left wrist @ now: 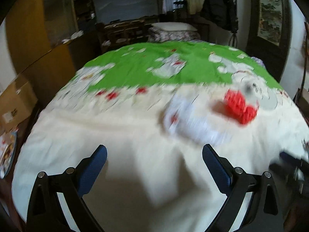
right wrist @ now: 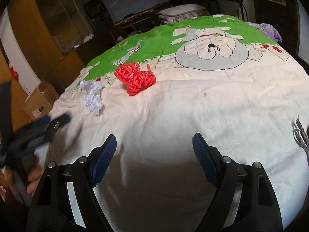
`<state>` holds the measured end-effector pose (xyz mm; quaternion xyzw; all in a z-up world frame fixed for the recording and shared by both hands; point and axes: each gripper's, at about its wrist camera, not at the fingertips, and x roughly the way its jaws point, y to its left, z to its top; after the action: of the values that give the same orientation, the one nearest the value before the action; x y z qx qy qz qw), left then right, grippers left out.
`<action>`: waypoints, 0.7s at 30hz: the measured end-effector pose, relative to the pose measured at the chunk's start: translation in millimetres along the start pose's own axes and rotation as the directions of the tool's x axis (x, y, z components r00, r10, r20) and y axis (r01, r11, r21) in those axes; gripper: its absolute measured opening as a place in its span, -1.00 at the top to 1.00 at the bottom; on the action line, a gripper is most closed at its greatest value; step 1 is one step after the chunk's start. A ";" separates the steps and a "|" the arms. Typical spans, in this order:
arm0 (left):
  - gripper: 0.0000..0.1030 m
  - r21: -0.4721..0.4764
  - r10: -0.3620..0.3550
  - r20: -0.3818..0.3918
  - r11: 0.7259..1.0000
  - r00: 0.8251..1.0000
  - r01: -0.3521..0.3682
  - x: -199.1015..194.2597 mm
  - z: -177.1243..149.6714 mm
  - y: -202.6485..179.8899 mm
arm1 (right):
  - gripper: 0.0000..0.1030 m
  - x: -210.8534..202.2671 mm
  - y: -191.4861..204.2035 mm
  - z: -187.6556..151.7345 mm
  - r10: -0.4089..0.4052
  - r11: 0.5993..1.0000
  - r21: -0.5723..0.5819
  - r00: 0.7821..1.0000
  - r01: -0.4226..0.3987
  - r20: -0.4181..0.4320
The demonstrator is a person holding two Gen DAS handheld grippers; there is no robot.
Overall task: Collect trash
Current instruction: 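Grasp the white plastic bag with the left tool and lift it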
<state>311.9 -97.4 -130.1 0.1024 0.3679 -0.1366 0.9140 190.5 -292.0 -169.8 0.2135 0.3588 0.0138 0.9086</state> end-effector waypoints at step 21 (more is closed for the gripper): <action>0.39 -0.032 0.021 -0.081 0.999 0.996 -0.023 2.7 -49.5 57.7 | -0.62 1.3 -0.8 1.0 0.019 1.000 0.010 1.000 -0.019 -0.004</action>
<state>300.6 -29.3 -162.1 0.0967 0.4057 -0.1162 0.9014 192.1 -292.9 -170.3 0.2216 0.3588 0.0210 0.9065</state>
